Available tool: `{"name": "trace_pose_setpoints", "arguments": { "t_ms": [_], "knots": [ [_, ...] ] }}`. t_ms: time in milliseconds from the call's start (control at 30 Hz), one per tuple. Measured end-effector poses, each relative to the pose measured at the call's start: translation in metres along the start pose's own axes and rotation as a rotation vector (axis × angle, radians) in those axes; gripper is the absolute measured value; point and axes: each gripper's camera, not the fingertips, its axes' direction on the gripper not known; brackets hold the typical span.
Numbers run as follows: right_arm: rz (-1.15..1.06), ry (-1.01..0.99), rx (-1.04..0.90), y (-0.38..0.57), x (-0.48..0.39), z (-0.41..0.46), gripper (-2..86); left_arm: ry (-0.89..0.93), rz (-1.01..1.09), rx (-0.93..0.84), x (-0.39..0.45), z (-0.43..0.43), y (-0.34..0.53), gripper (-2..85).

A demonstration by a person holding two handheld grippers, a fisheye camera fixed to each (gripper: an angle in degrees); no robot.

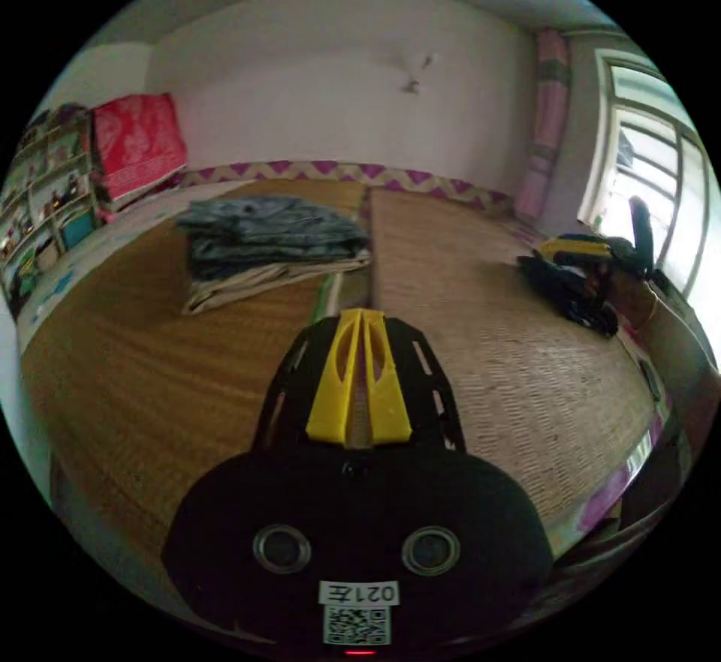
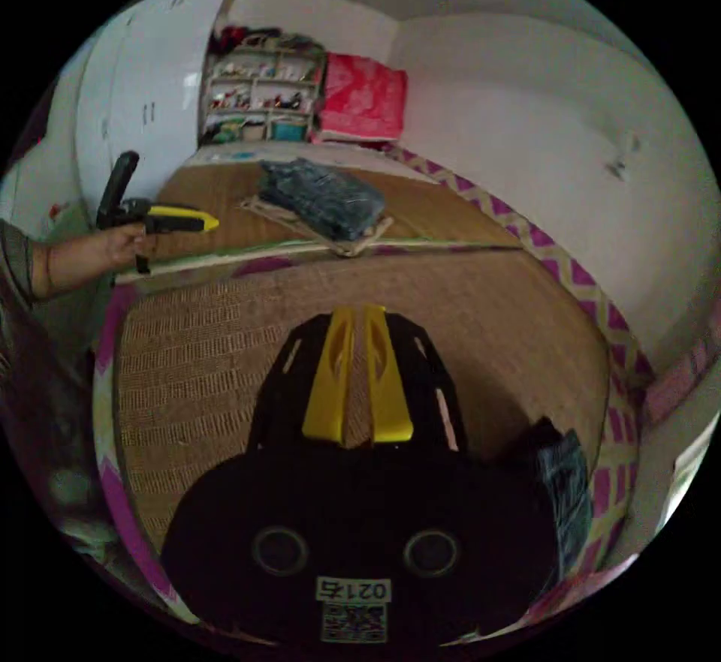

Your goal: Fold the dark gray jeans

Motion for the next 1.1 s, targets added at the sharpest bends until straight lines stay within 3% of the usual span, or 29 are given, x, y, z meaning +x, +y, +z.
{"name": "trace_pose_setpoints", "arguments": {
  "t_ms": [100, 367, 600, 833, 1100],
  "knots": [
    [-0.098, -0.029, -0.037, -0.089, -0.065, 0.049, 1.0, -0.092, -0.060, -0.111, -0.038, -0.009, 0.014, 0.5],
    [-0.294, 0.008, 0.005, -0.305, -0.211, 0.135, 9.4, -0.209, -0.219, -0.179, -0.095, -0.024, 0.035, -0.1],
    [-0.448, 0.107, -0.051, -0.446, -0.293, 0.202, 12.4, -0.261, -0.215, -0.258, -0.105, -0.029, 0.035, -1.0],
    [-0.518, 0.232, -0.112, -0.498, -0.322, 0.246, 10.5, -0.198, -0.295, -0.290, -0.137, -0.046, 0.039, -1.0],
    [-0.228, 0.121, -0.033, -0.532, -0.293, 0.204, 0.3, -0.234, -0.271, -0.301, -0.154, -0.077, 0.042, -1.0]
  ]
}}
